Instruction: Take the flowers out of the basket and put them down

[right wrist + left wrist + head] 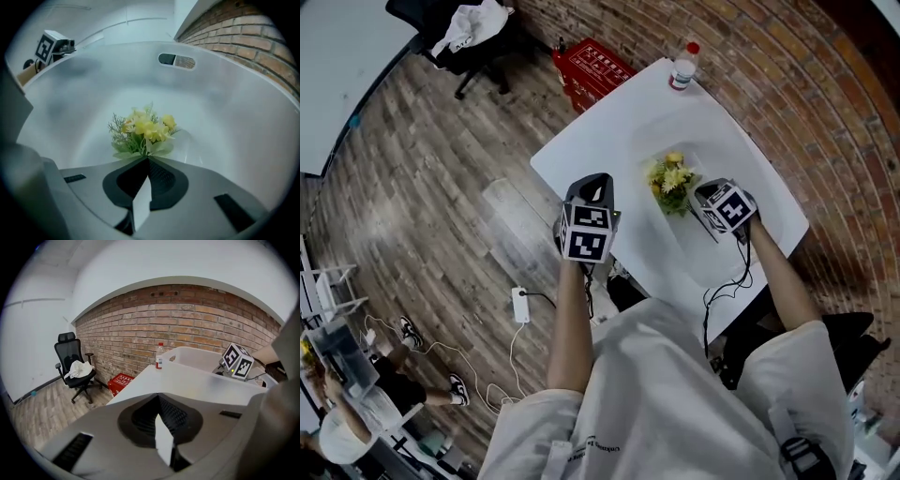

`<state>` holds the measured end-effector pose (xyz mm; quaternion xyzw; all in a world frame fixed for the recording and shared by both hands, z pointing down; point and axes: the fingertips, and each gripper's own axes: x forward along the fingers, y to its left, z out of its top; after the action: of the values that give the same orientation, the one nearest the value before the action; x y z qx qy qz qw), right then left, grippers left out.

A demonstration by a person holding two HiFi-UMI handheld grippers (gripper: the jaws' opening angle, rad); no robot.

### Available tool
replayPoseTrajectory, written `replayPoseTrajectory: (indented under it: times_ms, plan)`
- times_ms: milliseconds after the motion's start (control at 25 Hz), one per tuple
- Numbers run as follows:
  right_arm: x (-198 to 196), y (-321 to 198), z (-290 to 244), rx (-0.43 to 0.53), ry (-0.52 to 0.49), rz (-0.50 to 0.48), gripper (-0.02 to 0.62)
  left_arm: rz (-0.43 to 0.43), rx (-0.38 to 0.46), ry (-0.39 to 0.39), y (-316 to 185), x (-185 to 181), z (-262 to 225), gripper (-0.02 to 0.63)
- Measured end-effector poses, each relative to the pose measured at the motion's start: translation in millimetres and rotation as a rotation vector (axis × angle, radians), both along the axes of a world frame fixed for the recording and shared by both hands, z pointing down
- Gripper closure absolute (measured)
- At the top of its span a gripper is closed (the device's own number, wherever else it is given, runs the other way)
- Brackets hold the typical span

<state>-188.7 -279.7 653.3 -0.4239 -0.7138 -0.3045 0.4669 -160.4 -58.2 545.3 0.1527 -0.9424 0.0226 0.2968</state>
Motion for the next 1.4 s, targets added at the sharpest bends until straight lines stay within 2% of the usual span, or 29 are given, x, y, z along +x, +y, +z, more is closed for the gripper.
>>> replayPoseTrajectory:
  times_ms: [240,440,640,840,880,960,1000,1200,1400]
  plan:
    - [8,-1,20,0.006,0.120,-0.006,0.565,-0.047,0.005,0.030,24,-4,13,0.581]
    - [13,-2,30,0.006,0.205,0.011,0.524,-0.087,0.023,0.058,36,-4,28,0.581]
    - [9,-10,35,0.020,0.229,0.076,0.450,-0.124,0.127,0.068,40,-4,38,0.581]
    - [11,-17,39,0.020,0.271,0.121,0.365,-0.133,0.136,0.078,41,-6,44,0.581]
    - [10,-17,41,0.023,0.275,0.131,0.330,-0.140,0.140,0.076,44,-7,43,0.581]
    - [12,-14,46,0.031,0.287,0.136,0.219,-0.156,0.145,0.075,49,-7,44,0.581]
    - [14,-13,48,0.035,0.289,0.132,0.207,-0.162,0.143,0.075,52,-7,44,0.581]
    - [12,-4,56,0.007,0.269,0.134,0.210,-0.167,0.117,0.084,63,-2,46,0.581]
    - [18,5,65,0.019,0.253,0.105,0.223,-0.176,0.092,0.082,78,-2,41,0.581]
